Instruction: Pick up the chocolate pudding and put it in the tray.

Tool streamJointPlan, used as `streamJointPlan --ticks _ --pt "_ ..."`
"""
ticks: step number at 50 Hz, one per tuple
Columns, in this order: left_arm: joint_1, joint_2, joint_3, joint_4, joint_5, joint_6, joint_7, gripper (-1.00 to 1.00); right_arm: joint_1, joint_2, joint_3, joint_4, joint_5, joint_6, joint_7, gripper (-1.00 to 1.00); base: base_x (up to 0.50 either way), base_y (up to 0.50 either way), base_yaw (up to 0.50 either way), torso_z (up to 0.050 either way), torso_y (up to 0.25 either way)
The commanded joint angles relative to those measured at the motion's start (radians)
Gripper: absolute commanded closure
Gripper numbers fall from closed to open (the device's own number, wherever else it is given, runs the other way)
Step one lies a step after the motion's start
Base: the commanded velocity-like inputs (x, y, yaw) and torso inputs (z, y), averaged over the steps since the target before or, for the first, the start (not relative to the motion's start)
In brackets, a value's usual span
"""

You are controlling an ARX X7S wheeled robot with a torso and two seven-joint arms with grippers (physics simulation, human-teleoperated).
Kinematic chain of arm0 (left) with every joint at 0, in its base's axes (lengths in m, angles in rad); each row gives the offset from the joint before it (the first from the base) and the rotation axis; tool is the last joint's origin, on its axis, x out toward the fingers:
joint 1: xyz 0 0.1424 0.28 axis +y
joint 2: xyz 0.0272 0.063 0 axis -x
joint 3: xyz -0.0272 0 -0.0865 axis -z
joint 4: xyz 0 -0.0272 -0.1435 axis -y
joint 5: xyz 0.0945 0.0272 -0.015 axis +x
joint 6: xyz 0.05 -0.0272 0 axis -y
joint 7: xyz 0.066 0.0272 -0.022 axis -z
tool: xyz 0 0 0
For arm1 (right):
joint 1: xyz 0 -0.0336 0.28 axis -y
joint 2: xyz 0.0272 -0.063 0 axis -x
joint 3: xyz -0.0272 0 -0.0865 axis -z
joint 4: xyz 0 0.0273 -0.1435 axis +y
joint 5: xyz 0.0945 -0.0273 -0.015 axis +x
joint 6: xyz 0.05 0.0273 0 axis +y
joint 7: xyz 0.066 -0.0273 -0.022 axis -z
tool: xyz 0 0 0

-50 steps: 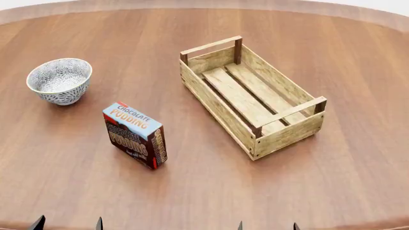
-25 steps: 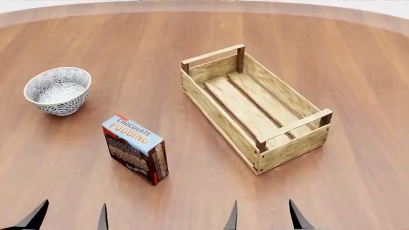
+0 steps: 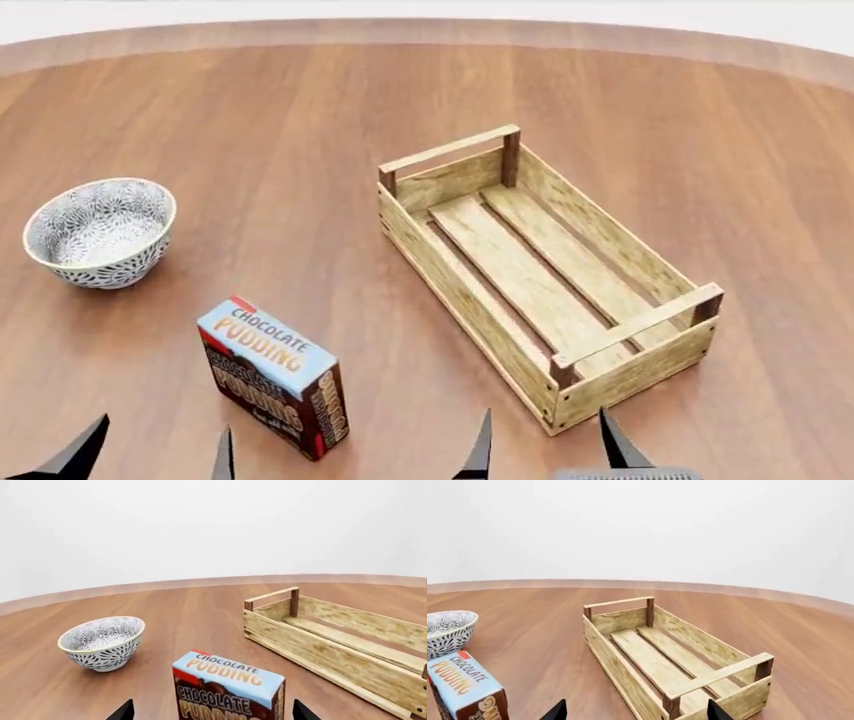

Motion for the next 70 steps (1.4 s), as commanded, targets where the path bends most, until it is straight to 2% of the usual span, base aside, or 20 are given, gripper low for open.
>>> streamJointPlan --ticks 1,37,50,70 --pt "0.011 -0.010 0.021 -0.011 -0.015 0.025 -0.012 -1.00 -0.003 0.010 -0.008 0.001 0.024 -0.021 0.012 -1.00 0.28 0.00 0.00 0.000 0.000" --pt "0.013 -0.041 0.072 -0.008 -0.036 0.027 -0.046 -1.00 0.006 0.037 -0.053 0.033 0.039 -0.048 0.042 -1.00 0.30 0.00 0.00 0.000 0.000" --pt "0.022 -0.052 0.081 -0.020 -0.047 0.048 -0.054 -1.00 -0.165 0.113 -0.130 -0.009 0.141 -0.196 -0.155 -1.00 0.00 0.00 0.00 0.000 0.000" --pt "0.019 -0.066 0.107 0.002 -0.049 0.029 -0.070 -1.00 -0.320 0.177 -0.147 -0.038 0.124 -0.312 -0.183 -1.00 0.00 0.00 0.00 0.000 0.000"
